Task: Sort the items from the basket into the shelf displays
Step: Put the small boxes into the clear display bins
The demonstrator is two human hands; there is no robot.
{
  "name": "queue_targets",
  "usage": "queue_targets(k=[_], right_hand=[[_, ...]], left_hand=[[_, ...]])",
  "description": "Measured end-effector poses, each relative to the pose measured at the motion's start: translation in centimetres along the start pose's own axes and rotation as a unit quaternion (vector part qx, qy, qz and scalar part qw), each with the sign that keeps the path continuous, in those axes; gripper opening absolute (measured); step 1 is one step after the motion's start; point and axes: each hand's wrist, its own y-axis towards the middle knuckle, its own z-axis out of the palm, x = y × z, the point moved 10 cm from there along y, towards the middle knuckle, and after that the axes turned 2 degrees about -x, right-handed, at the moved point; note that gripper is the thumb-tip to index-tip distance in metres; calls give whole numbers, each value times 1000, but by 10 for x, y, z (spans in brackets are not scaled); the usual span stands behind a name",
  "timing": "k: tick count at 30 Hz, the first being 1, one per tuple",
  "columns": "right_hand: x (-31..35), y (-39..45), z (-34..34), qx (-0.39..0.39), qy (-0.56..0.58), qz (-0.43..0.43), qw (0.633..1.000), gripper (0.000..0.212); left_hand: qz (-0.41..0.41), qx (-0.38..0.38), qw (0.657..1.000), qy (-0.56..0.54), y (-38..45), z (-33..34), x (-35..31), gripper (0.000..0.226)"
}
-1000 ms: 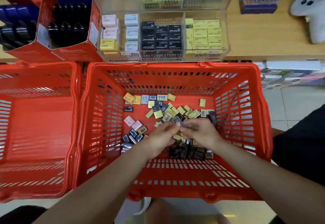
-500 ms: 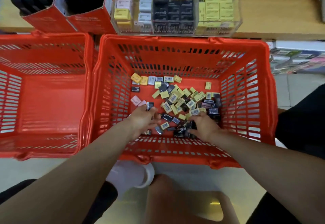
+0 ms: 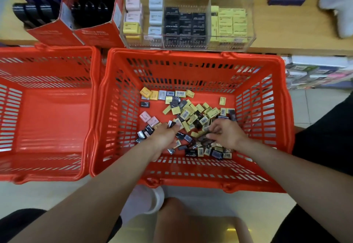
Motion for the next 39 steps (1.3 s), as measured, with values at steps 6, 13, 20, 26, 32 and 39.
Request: queue_targets(k=[6, 13, 20, 26, 32, 39], right_hand=[[37, -10, -8, 6, 496, 77, 865, 22], [92, -13, 27, 53, 617, 46, 784, 23], [61, -6, 12, -32, 74, -92, 992, 35], [33, -5, 84, 63, -356, -166, 917, 62], [46, 16, 58, 22, -217, -126, 968, 26], [63, -18, -35, -43, 187, 0, 981, 23]], left_hand=[[-11, 31, 970, -239, -10, 19, -26, 80], [58, 33, 919, -389, -8, 6, -63, 68], [42, 5, 899, -436, 1, -38, -61, 23], [-1, 53, 917, -396, 3, -37, -41, 19], [5, 27, 952, -305, -8, -46, -41, 18], [95, -4, 978, -186, -57, -65, -83, 16]])
